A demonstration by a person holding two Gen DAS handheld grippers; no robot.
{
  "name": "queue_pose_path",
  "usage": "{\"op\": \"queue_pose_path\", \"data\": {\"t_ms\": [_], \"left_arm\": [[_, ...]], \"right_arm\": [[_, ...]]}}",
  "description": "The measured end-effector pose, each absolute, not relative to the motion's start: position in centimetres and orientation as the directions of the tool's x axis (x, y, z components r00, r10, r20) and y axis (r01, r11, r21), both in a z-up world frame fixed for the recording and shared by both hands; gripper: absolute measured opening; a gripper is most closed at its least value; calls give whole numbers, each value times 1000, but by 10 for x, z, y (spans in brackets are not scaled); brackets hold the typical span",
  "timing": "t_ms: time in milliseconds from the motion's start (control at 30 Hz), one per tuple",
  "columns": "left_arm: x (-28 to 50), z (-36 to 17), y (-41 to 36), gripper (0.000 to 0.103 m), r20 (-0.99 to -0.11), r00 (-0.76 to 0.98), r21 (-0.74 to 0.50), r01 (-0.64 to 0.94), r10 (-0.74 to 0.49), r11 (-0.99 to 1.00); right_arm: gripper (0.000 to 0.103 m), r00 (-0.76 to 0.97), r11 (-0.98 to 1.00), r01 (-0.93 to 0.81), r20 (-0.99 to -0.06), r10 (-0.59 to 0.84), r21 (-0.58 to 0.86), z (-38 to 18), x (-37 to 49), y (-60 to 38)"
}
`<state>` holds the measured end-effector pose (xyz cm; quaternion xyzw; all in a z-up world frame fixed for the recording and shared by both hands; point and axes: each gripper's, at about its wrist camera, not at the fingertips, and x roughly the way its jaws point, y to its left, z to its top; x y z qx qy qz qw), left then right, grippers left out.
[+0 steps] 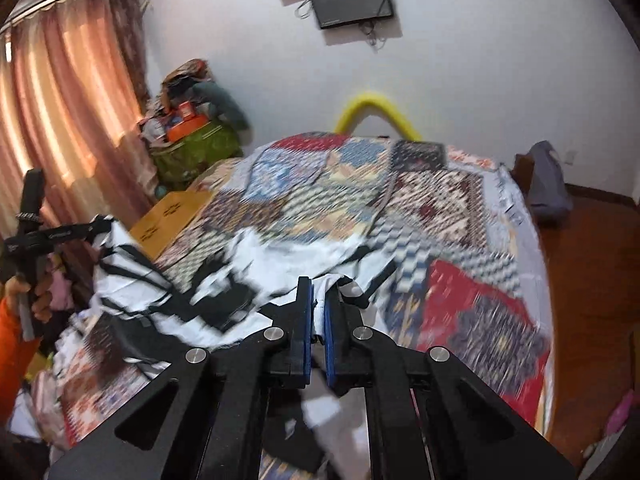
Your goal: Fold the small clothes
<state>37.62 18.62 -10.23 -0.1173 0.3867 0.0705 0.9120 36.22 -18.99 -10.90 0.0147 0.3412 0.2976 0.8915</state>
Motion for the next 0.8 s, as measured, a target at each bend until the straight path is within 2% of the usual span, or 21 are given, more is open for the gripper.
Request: {"op": "queue_pose_path", "data": {"t_ms": [167, 300, 400, 533, 567, 633, 667, 700, 733, 767, 800], "left_arm": [[441, -132, 211, 5, -759, 647, -171, -313, 77, 934], [488, -184, 229, 6, -829, 555, -158, -356, 72, 921], [506, -221, 234, 6, -871, 484, -107, -351, 83, 930], [500, -235, 229, 10, -877, 469, -59, -319, 103, 946], [496, -232, 227, 14, -875, 470, -44, -307, 111, 951], [489, -224, 224, 30, -871, 475, -18, -290, 128, 957], [483, -214, 223, 47, -860, 493, -13, -282, 134, 959], [478, -205, 224, 64, -844, 517, -14, -282, 139, 959], [470, -194, 224, 71, -824, 547, -16, -285, 149, 958], [461, -183, 225, 80, -802, 575, -17, -291, 161, 957], [454, -176, 225, 81, -786, 594, -18, -295, 169, 955]], "right_arm": [[4, 638, 886, -403, -623, 453, 232, -126, 423, -198], [4, 628, 923, -327, -684, 373, 203, -161, 462, -199], [4, 588, 930, -318, -731, 347, 185, -186, 477, -197], [6, 590, 926, -330, -726, 354, 183, -186, 472, -199], [7, 594, 924, -334, -719, 361, 188, -182, 469, -202], [15, 598, 922, -334, -711, 370, 198, -172, 464, -206], [19, 603, 921, -330, -704, 374, 207, -166, 461, -210], [30, 613, 921, -327, -694, 378, 213, -161, 460, -213], [43, 633, 922, -324, -676, 378, 212, -151, 451, -218], [48, 646, 922, -324, -663, 379, 212, -146, 447, -219], [53, 659, 920, -328, -645, 386, 215, -141, 440, -222]]}}
